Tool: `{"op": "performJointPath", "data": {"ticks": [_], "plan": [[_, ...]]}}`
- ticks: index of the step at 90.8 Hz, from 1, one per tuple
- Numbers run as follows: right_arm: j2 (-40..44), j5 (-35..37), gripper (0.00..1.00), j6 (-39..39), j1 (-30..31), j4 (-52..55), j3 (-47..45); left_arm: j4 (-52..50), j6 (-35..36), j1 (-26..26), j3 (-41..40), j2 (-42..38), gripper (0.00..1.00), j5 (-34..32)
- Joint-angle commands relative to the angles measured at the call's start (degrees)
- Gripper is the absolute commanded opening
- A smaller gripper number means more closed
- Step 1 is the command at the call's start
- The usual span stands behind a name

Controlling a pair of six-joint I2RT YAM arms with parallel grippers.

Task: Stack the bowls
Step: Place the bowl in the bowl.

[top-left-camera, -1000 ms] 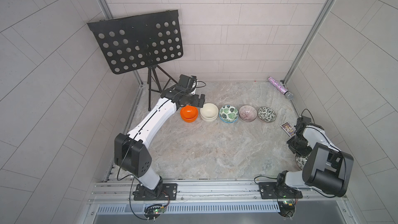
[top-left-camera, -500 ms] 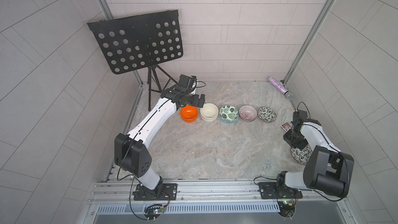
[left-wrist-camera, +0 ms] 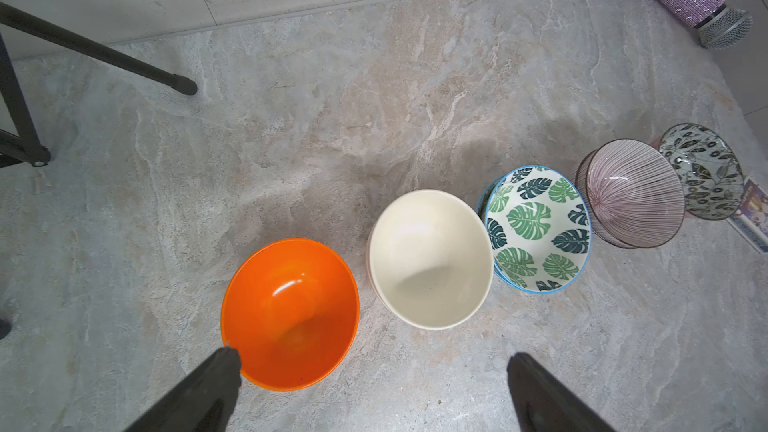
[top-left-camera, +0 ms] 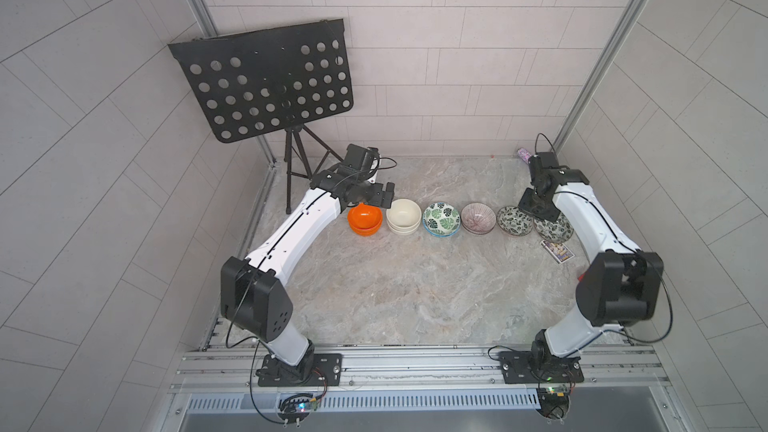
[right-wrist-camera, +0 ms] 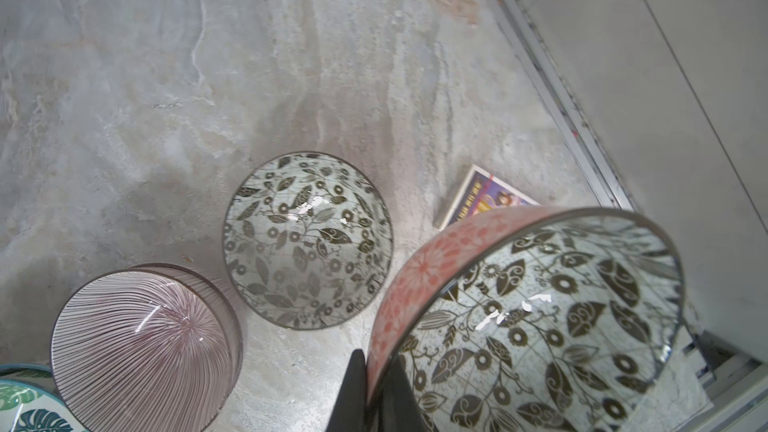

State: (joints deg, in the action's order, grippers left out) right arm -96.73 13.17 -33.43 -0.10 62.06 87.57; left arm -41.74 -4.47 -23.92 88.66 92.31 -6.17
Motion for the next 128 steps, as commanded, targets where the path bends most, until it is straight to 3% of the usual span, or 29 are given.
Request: {"op": "performJointPath", "data": {"ticks": [1, 68, 113, 128], "plan": [[-5.54, -0.75, 0.0, 6.74, 2.62, 3.1, 4.38, -1.1, 1.14, -0.16, -0.05, -0.47, 1.0, -2.57], [-18.29, -0.12, 0.0, 10.9, 6.08, 2.52, 13.71, -2.92, 1.83, -0.07, 1.52, 1.06, 1.0, -7.41], [-20.69, -0.71, 0.0, 10.24, 6.18, 1.55, 12.8, -3.1, 2.15, -0.07, 1.51, 1.01, 1.0, -8.15], [-20.53, -1.13, 0.06, 9.89, 6.24, 0.92, 11.55, -3.31, 2.01, -0.07, 1.43, 1.0, 1.0, -8.15]]}}
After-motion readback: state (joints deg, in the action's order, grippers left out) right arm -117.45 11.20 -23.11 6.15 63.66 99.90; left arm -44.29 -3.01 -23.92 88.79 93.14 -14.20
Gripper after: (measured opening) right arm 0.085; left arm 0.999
